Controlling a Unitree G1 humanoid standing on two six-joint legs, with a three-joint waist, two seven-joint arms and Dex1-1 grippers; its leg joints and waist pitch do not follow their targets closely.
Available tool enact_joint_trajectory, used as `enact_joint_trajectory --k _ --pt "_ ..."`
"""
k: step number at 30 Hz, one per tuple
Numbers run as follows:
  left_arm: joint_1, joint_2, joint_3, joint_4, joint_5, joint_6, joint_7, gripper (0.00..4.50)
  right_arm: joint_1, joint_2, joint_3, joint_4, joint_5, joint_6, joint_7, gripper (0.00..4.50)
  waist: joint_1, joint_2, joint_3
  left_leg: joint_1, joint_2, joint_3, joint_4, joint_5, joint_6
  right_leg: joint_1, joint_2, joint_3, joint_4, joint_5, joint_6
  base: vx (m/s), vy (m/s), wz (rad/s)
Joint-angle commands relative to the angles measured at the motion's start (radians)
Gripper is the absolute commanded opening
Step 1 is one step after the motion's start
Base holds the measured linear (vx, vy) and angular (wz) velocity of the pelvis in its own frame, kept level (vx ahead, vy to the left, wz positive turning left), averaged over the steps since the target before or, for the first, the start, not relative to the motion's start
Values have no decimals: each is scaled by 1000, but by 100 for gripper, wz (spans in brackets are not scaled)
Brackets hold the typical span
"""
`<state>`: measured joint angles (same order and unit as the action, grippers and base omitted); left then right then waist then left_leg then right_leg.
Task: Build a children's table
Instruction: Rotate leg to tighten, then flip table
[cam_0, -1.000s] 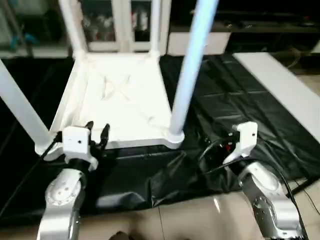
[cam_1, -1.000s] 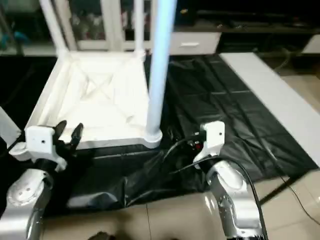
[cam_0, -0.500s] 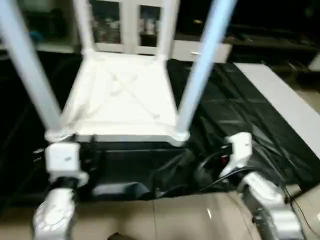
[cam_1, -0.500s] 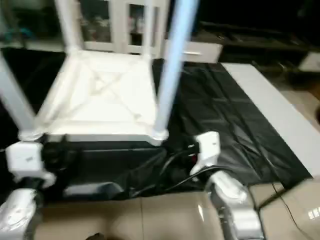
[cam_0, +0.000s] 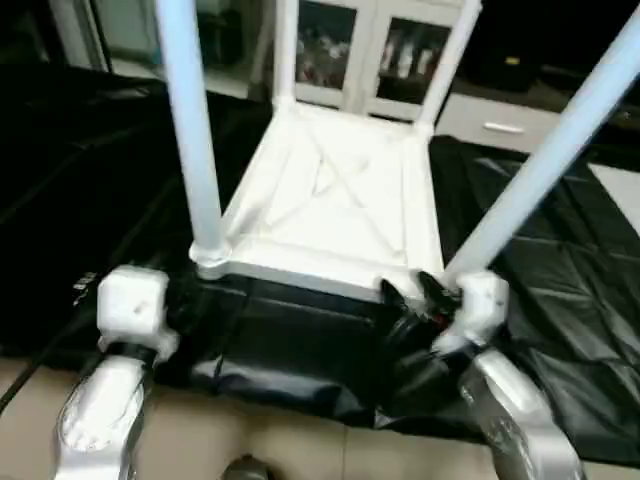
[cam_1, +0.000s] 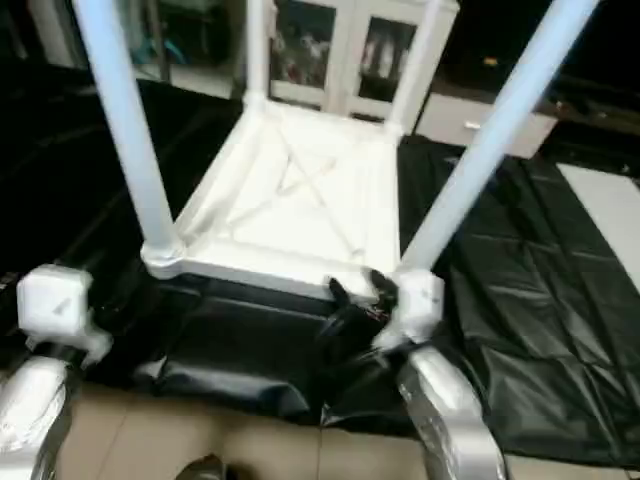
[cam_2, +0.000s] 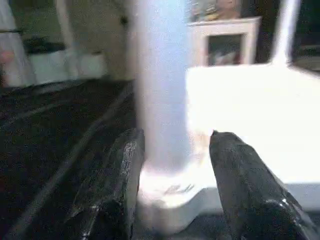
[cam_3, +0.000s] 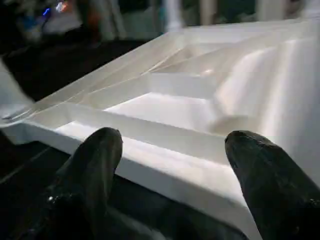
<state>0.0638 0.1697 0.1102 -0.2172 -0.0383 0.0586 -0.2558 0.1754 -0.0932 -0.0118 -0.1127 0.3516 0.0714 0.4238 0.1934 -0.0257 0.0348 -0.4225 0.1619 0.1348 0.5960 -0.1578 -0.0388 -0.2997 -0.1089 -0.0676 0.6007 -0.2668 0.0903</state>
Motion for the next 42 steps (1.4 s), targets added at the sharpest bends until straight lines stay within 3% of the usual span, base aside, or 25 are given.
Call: enact_joint_trajectory --k 1,2,3,4,5,6,7,8,9,10,11,12,13,14,16,17,19,24,26,27,30,31,32,36,42 --pt "12 -11 -22 12 -24 -9 -14 237 59 -22 -2 -37 -21 -56 28 369 -16 30 -57 40 42 -24 -95 -209 -117 -3 -36 14 -42 314 -35 0 0 0" --pt "13 -12 -23 12 -25 -9 -13 237 63 -23 0 -38 -24 -60 31 369 -20 25 -56 38 45 -22 -98 -250 -109 -1 -40 15 -50 280 -30 0 0 0" --pt "20 -18 -10 10 -28 -2 9 237 86 -33 6 -43 -42 -79 36 369 -28 39 -54 38 47 -25 -103 -292 -107 -4 -44 17 -51 236 -35 -34 -6 -18" --pt "23 -25 16 9 -31 16 42 237 99 -35 4 -57 -46 -87 35 369 -43 38 -50 31 49 -26 -110 -355 -100 0 -49 17 -60 128 -44 -51 -12 -19" --pt "22 -28 28 10 -28 22 60 237 100 -36 -1 -65 -44 -88 33 369 -58 42 -45 31 50 -23 -114 -430 -98 -7 -51 22 -74 -5 -56 -51 -12 -19" --pt "19 -32 44 13 -26 28 78 255 99 -34 -7 -75 -40 -88 29 369 -61 40 -43 29 50 -24 -117 -452 -95 -7 -54 22 -78 -80 -63 -60 -14 -21" --pt "12 -35 58 16 -34 20 84 264 80 -33 -15 -80 -29 -80 29 369 -66 41 -39 33 52 -22 -119 -487 -91 -15 -55 27 -88 -209 -79 -65 -17 -19" --pt "-4 -40 79 29 -48 16 94 264 42 -32 -30 -83 -9 -66 26 369 -76 34 -29 39 52 -20 -123 -546 -92 -25 -55 31 -103 -346 -93 -65 -17 -19" --pt "-13 -46 83 30 -61 16 93 282 20 -37 -41 -83 4 -53 26 395 -82 26 -28 46 53 -23 -122 -579 -99 -31 -60 32 -110 -448 -102 -74 -17 -15" --pt "-22 -49 88 23 -72 22 95 292 -10 -47 -49 -82 21 -39 27 401 -83 27 -27 51 55 -24 -119 -589 -99 -37 -63 34 -110 -473 -109 -75 -7 -11" --pt "-25 -51 86 11 -73 30 98 292 -24 -56 -55 -84 32 -30 29 401 -86 35 -29 55 58 -26 -120 -593 -104 -41 -58 36 -110 -457 -115 -75 -7 -11" --pt "-28 -54 94 -1 -79 36 107 300 -43 -65 -52 -88 44 -15 37 405 -90 21 -31 55 60 -23 -121 -582 -102 -42 -52 37 -110 -430 -115 -54 2 -8" --pt "-30 -47 104 -6 -82 35 112 305 -74 -72 -42 -81 45 -7 48 414 -90 25 -36 52 61 -22 -123 -546 -99 -42 -45 36 -96 -328 -121 0 0 0" --pt "-32 -44 105 -8 -81 37 115 313 -85 -75 -40 -78 45 -4 51 427 -92 13 -38 52 61 -17 -123 -531 -94 -43 -41 37 -97 -302 -120 0 0 0" --pt "-49 -29 97 -3 -92 46 96 332 -116 -72 -40 -50 46 -1 56 444 -89 4 -38 53 63 -14 -123 -518 -90 -48 -40 36 -93 -265 -122 0 0 0" --pt "-59 -24 92 -3 -94 53 89 339 -125 -71 -42 -41 46 0 56 447 -85 11 -42 58 63 -13 -122 -519 -102 -53 -40 39 -90 -244 -125 0 0 0" --pt "-101 -15 86 -10 -143 102 46 355 -142 -65 -41 -26 56 7 61 449 -79 14 -44 59 63 -12 -123 -511 -112 -53 -37 38 -84 -196 -128 0 0 0" --pt "-173 23 78 44 -135 140 25 397 -157 -61 -35 -12 67 8 63 450 -69 5 -49 56 61 -6 -120 -458 -106 -49 -33 39 -74 -95 -132 0 0 0" --pt "-216 37 95 77 -121 150 51 411 -157 -59 -30 -16 81 14 76 450 -61 12 -49 57 60 -3 -118 -426 -97 -49 -36 42 -73 -81 -132 0 0 0" --pt "-230 41 103 87 -117 152 62 422 -153 -61 -26 -20 84 17 84 450 -60 10 -51 58 60 -2 -116 -420 -97 -48 -34 41 -72 -71 -130 0 0 0" --pt "-256 49 119 106 -111 159 84 444 -145 -66 -16 -29 90 23 101 450 -56 5 -56 48 58 -3 -113 -333 -86 -36 -29 39 -59 39 -129 0 0 0" --pt "-270 52 130 115 -115 162 97 444 -140 -68 -14 -34 95 27 109 450 -56 12 -59 48 57 -4 -111 -308 -83 -35 -28 39 -55 67 -129 0 0 0" --pt "-277 54 141 114 -116 177 115 444 -135 -71 -13 -37 98 28 118 450 -57 9 -62 49 55 -1 -103 -264 -72 -35 -25 40 -51 136 -132 0 0 0" --pt "-266 49 154 83 -128 176 127 444 -127 -79 -10 -42 106 33 137 450 -53 4 -59 51 56 3 -103 -268 -53 -36 -26 44 -54 117 -144 0 0 0" --pt "-148 7 123 -14 -215 116 29 444 -124 -101 -5 -31 112 33 176 450 -49 -5 -51 50 63 10 -108 -318 -38 -41 -29 50 -64 8 -162 0 0 0"
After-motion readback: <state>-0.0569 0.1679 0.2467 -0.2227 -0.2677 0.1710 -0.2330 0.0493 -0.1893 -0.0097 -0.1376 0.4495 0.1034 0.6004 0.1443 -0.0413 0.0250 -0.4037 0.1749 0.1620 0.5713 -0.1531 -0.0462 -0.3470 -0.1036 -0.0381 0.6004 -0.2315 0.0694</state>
